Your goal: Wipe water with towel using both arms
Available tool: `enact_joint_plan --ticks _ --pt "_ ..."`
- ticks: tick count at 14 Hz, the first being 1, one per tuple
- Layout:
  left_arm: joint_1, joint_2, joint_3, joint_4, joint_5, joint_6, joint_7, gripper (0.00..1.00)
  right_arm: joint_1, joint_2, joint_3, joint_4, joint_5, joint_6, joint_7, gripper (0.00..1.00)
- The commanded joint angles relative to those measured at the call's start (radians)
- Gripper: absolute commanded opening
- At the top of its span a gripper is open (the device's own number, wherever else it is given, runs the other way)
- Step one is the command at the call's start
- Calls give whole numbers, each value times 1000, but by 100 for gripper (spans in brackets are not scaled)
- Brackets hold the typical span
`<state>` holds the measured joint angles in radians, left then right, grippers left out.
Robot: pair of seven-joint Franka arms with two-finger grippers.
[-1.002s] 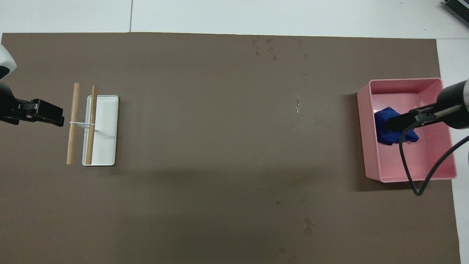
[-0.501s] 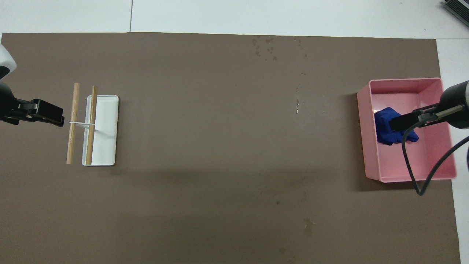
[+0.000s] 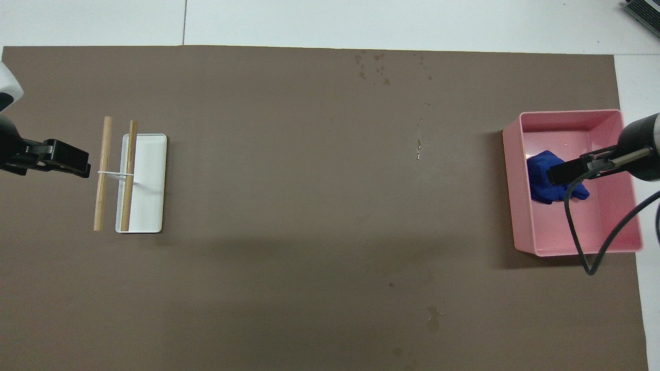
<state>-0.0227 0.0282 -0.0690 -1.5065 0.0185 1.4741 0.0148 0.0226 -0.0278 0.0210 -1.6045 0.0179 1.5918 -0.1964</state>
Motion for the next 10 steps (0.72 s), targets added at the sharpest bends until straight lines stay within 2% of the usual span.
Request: enact_joint_plan --ticks 1,10 --pt "-8 -16 8 -21 17 12 4 100 -12 -9 14 -9 -10 -1 12 100" --pt "-31 -13 5 -24 17 109 10 100 -10 -7 14 -9 -10 -4 12 100"
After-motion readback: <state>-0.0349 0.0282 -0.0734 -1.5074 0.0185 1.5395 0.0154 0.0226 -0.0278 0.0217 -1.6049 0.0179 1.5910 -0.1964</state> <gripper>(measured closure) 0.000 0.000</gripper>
